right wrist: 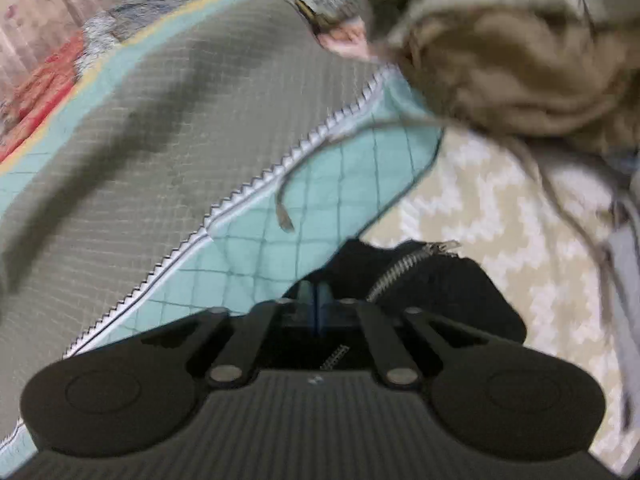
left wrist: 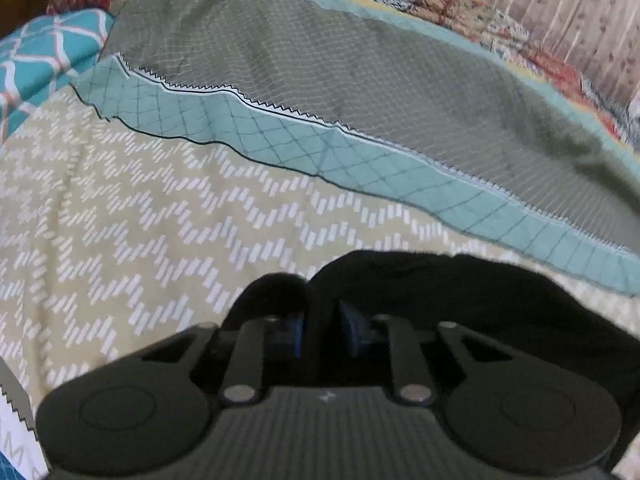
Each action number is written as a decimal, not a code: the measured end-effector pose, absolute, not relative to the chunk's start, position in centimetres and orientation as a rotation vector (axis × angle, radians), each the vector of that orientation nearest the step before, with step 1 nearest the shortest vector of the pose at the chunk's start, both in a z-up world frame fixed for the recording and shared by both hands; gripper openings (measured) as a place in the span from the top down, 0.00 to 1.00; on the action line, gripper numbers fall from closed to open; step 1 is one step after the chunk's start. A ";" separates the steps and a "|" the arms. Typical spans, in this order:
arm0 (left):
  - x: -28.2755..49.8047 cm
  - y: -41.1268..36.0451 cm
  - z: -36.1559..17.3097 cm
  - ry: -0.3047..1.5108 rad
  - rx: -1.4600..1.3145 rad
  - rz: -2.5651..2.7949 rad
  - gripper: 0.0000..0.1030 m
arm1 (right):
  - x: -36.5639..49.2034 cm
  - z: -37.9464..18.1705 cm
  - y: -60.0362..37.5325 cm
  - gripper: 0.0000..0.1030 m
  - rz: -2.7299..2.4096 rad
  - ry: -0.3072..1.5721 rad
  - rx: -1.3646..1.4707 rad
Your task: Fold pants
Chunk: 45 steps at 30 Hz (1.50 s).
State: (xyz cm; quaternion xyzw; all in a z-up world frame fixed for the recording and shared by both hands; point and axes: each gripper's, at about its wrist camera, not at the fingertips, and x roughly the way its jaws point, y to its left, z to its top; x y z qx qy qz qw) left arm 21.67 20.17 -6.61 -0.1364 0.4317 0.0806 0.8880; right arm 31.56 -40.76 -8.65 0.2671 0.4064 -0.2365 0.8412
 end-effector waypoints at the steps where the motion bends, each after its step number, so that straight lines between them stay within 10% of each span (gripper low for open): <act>1: 21.8 20.4 -6.3 0.896 -0.293 0.172 0.84 | 30.2 -7.3 -41.3 0.97 -0.472 0.801 0.590; 7: 20.0 21.7 -4.7 0.831 -0.367 0.153 0.85 | 16.8 -1.9 -46.7 0.97 -0.330 0.575 0.725; 16: 18.9 22.6 -4.8 0.861 -0.372 0.149 0.84 | 2.8 -7.5 -52.0 0.92 -0.641 0.708 0.677; 22: 19.6 21.7 -4.3 0.854 -0.355 0.166 0.84 | 9.2 -4.8 -47.9 0.44 -0.446 0.668 0.507; 25: 19.8 21.4 -4.4 0.863 -0.337 0.180 0.84 | 14.2 -6.5 -46.8 0.39 -0.422 0.755 0.403; 27: 19.8 21.4 -4.4 0.861 -0.331 0.186 0.84 | 17.1 -9.5 -46.6 0.49 -0.428 0.898 0.358; 29: 19.6 21.6 -4.0 0.847 -0.327 0.193 0.85 | 18.3 -10.7 -46.6 0.91 -0.409 0.944 0.361; 30: 19.5 21.8 -3.5 0.828 -0.320 0.199 0.86 | 18.2 -9.7 -46.8 0.95 -0.423 0.891 0.379; 39: 22.1 24.1 -2.6 0.784 -0.443 0.265 0.86 | 22.7 -2.2 -51.4 0.97 -0.562 0.558 0.500; 42: 22.5 23.6 -4.2 0.830 -0.416 0.274 0.86 | 23.9 -3.5 -51.3 0.88 -0.412 0.665 0.496; 45: 22.1 23.4 -4.9 0.842 -0.397 0.268 0.86 | 22.6 -5.4 -49.8 0.46 -0.271 0.836 0.426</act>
